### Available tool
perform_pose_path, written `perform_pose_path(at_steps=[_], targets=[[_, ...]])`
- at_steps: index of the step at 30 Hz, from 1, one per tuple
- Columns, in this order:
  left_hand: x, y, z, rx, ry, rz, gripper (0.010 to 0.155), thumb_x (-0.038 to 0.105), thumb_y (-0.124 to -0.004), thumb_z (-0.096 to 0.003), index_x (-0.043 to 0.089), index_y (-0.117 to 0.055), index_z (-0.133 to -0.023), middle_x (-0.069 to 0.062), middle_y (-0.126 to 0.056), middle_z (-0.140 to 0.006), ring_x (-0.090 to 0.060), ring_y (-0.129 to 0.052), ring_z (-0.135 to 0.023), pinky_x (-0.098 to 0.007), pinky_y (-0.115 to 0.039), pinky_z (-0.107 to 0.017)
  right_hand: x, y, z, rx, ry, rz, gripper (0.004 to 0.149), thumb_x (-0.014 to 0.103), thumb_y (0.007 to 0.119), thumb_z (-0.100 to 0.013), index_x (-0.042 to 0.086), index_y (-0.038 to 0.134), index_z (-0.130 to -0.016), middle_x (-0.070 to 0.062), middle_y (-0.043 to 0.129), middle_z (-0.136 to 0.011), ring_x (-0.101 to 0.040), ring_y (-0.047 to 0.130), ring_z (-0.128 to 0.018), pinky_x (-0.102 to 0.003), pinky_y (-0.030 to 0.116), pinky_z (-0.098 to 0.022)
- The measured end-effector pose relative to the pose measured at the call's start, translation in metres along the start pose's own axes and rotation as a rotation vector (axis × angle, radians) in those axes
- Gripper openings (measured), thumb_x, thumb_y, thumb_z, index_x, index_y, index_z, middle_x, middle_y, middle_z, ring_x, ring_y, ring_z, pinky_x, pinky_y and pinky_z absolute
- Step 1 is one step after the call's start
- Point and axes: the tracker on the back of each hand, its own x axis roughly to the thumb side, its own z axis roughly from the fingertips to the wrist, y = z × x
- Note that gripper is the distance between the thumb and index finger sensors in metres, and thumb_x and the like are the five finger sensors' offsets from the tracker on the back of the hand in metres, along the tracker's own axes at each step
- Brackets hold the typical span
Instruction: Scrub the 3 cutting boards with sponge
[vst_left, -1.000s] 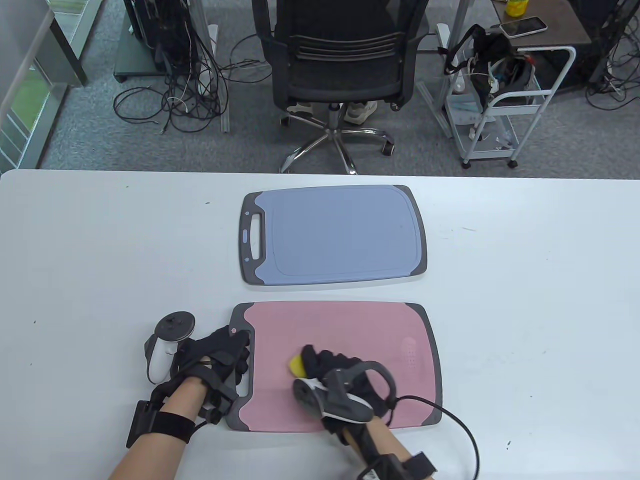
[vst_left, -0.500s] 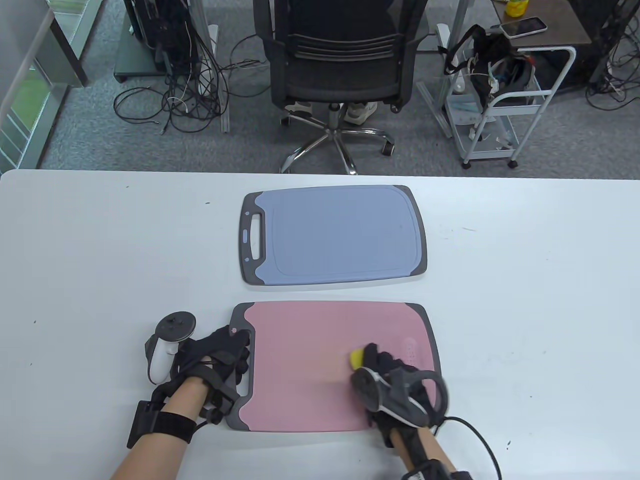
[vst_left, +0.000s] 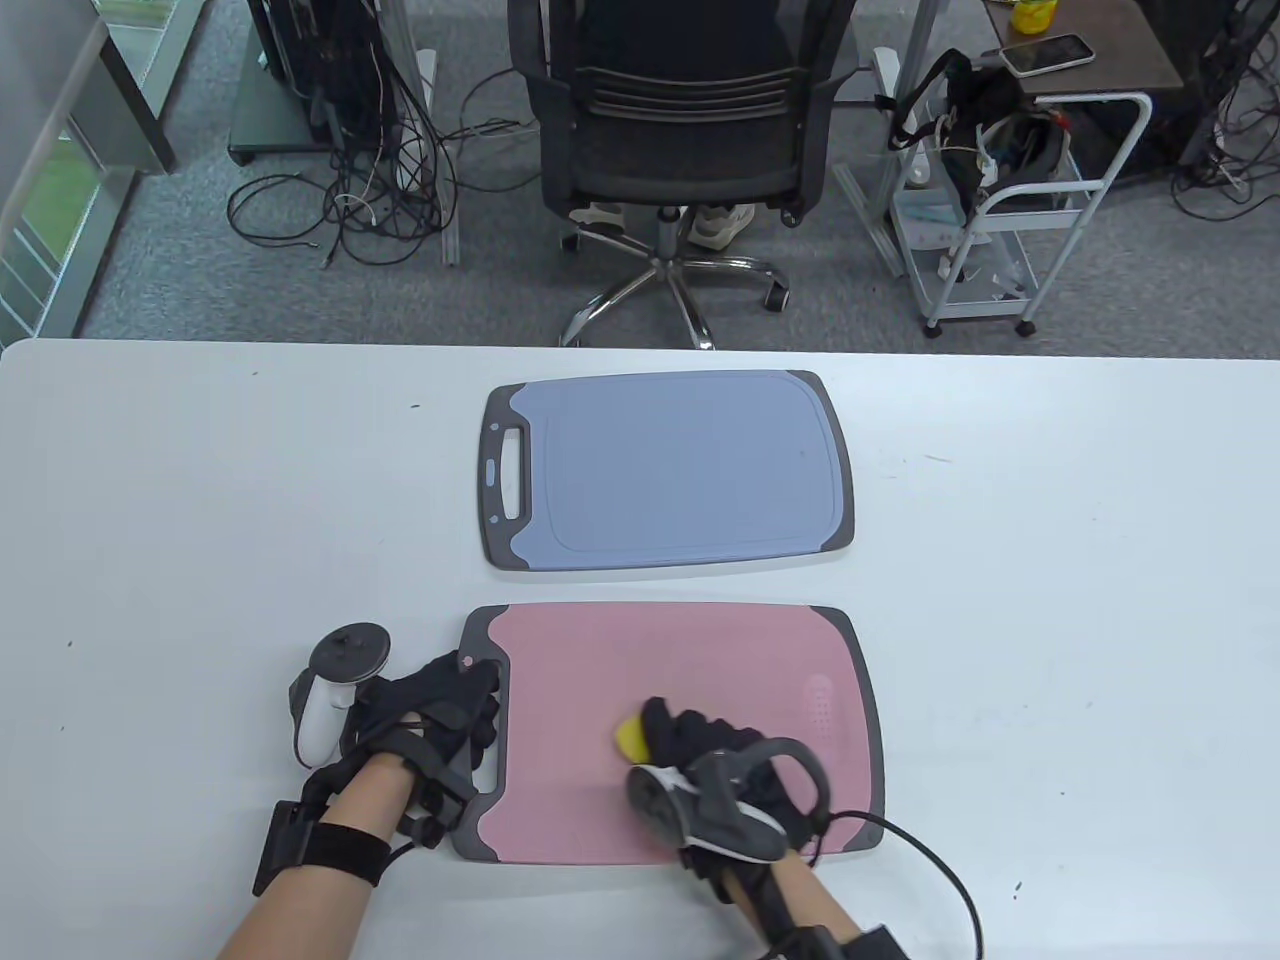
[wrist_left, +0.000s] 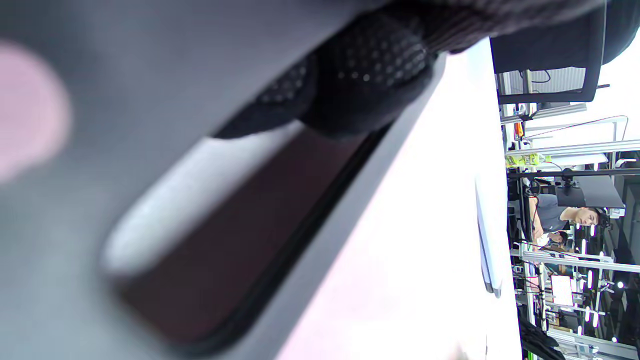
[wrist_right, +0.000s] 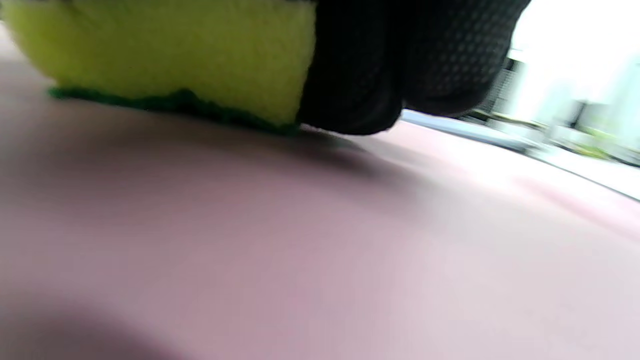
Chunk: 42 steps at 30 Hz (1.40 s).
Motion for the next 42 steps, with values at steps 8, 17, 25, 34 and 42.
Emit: perform_pose_path(at_steps=[8, 17, 25, 34, 42], targets=[[0.0, 0.0, -0.001, 0.014, 0.001, -0.012, 0.052, 0.054, -0.072, -0.0577, 0.015, -0.072, -0.092, 0.007, -0.094, -0.066, 0.002, -0.107, -0.037, -0.026, -0.1, -0.029, -0.085, 0.014, 0.021, 0.05, 0.304, -0.088, 0.07, 0.051, 0.074, -0.048, 0.005, 0.066, -0.101, -0.018, 0.082, -0.076, -0.023, 0.091, -0.048, -0.045, 0.08, -0.043], [0.0, 0.0, -0.001, 0.006, 0.001, -0.004, 0.053, 0.054, -0.072, -0.0575, 0.015, -0.072, -0.092, 0.006, -0.094, -0.067, 0.001, -0.107, -0.037, -0.026, -0.1, -0.03, 0.136, -0.02, -0.021, -0.011, -0.457, -0.092, 0.071, 0.056, 0.07, -0.048, 0.011, 0.064, -0.102, -0.012, 0.081, -0.077, -0.017, 0.091, -0.049, -0.041, 0.081, -0.044], [-0.001, 0.0, -0.001, 0.0, -0.002, 0.002, 0.053, 0.053, -0.073, -0.0575, 0.014, -0.072, -0.092, 0.006, -0.094, -0.067, 0.0, -0.107, -0.037, -0.027, -0.1, -0.029, 0.129, -0.021, -0.018, -0.02, -0.399, 0.025, 0.069, 0.057, 0.07, -0.047, 0.018, 0.062, -0.104, -0.009, 0.081, -0.08, -0.019, 0.091, -0.052, -0.042, 0.081, -0.045], [-0.001, -0.001, 0.0, 0.001, 0.0, -0.001, 0.053, 0.054, -0.073, -0.0577, 0.015, -0.072, -0.093, 0.006, -0.094, -0.067, 0.001, -0.107, -0.037, -0.026, -0.1, -0.029, -0.092, 0.013, 0.041, 0.09, 0.245, -0.021, 0.069, 0.055, 0.072, -0.048, 0.016, 0.063, -0.103, -0.011, 0.082, -0.079, -0.021, 0.091, -0.05, -0.043, 0.08, -0.044], [-0.002, 0.0, 0.0, 0.009, 0.003, -0.006, 0.052, 0.054, -0.073, -0.0575, 0.015, -0.072, -0.092, 0.006, -0.095, -0.066, 0.001, -0.107, -0.037, -0.026, -0.1, -0.029, 0.019, -0.003, 0.005, 0.01, -0.115, -0.076, 0.07, 0.055, 0.073, -0.048, 0.01, 0.066, -0.101, -0.013, 0.083, -0.075, -0.019, 0.092, -0.048, -0.042, 0.081, -0.042]])
